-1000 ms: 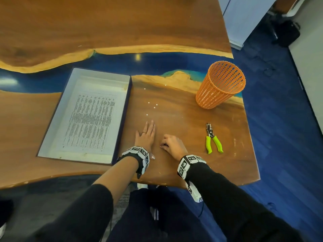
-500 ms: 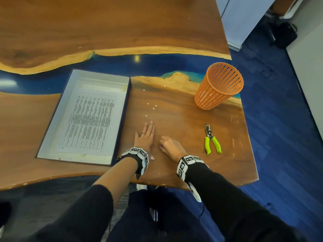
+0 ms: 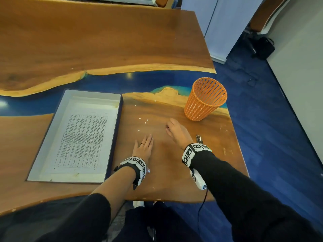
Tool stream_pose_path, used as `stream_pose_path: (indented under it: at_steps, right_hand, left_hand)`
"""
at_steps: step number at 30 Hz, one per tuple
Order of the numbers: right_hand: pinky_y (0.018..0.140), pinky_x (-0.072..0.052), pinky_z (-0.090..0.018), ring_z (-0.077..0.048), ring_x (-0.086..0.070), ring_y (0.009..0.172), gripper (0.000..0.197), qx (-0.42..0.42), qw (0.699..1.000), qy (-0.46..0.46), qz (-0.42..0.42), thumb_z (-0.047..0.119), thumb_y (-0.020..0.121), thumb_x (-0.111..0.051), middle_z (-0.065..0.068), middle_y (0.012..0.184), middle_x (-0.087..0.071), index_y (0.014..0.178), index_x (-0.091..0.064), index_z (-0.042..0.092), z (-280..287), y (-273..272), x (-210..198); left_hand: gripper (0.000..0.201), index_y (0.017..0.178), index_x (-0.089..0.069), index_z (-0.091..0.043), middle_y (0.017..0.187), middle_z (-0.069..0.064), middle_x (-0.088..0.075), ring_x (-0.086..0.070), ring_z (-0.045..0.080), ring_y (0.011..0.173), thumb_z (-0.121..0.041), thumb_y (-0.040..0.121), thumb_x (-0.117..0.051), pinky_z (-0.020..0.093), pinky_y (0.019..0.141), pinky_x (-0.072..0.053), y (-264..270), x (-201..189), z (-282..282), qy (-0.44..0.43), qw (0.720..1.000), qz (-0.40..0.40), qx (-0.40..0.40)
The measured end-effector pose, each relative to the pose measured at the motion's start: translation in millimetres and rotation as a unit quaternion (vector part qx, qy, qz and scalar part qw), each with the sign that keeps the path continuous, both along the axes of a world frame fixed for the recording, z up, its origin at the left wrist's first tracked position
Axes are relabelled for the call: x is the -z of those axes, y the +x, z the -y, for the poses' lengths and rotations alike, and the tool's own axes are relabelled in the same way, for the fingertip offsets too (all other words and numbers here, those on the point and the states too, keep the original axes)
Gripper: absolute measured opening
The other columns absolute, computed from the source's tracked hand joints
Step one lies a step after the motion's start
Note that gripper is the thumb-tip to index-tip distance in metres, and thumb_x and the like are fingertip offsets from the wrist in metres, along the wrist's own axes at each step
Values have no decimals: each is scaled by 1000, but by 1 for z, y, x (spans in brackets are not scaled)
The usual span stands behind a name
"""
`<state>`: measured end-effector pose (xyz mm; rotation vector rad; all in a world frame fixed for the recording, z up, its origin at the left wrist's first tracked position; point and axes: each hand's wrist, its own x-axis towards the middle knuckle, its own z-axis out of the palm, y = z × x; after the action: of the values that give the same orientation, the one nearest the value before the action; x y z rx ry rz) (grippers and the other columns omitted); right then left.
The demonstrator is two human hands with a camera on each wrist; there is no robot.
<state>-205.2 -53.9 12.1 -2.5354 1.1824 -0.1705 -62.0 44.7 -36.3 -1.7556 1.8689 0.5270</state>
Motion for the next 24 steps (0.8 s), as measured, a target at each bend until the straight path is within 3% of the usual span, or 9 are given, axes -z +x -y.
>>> stream_pose_path:
  at_steps: [3, 7, 11, 15, 18, 24]
  right_hand:
    - [61, -43, -37, -31, -56, 76, 8, 23, 995, -91, 43, 6, 90, -53, -18, 90, -56, 88, -55, -1, 30, -10, -29]
    - [66, -42, -36, -25, -52, 77, 11, 118, 978, -126, 117, 8, 93, -48, -16, 92, -54, 92, -54, 0, 69, -27, -66]
    - [69, -44, -40, -21, -49, 75, 9, 224, 955, -89, 170, 9, 92, -48, -12, 91, -53, 85, -54, 5, 102, -52, -79]
    - [78, -47, -47, -24, -53, 78, 18, 302, 943, -47, 133, 17, 90, -53, -11, 86, -60, 73, -54, 13, 123, -67, -81]
    - [81, -44, -44, -26, -57, 87, 20, 329, 935, -16, 131, 20, 91, -54, -10, 92, -62, 79, -62, 6, 126, -71, -84]
    - [84, -47, -53, -21, -57, 79, 7, 349, 925, -13, 149, 10, 82, -62, 2, 81, -55, 75, -61, 9, 128, -75, -81]
  left_hand:
    - [137, 149, 17, -7, 158, 6, 22, 10, 24, 148, -55, 64, -79, 53, 117, -12, -9, -5, 14, 1, 1000, -19, 20]
    - [131, 150, 15, -10, 159, 2, 20, 7, 24, 149, -54, 67, -77, 55, 117, -14, -20, -9, 33, 6, 998, -28, 51]
    - [127, 151, 12, -13, 159, 1, 19, 4, 25, 149, -51, 69, -77, 55, 117, -14, -28, -8, 45, 29, 997, -44, 54]
    - [125, 151, 11, -12, 159, 1, 20, 5, 25, 149, -48, 70, -78, 55, 117, -15, -29, -5, 47, 35, 997, -46, 57]
    - [127, 151, 12, -13, 158, 0, 22, 6, 24, 149, -45, 69, -79, 56, 116, -15, -27, -4, 47, 34, 996, -49, 59]
    - [124, 151, 11, -15, 158, -1, 22, 6, 22, 149, -45, 70, -79, 55, 116, -15, -24, -4, 47, 29, 996, -50, 61]
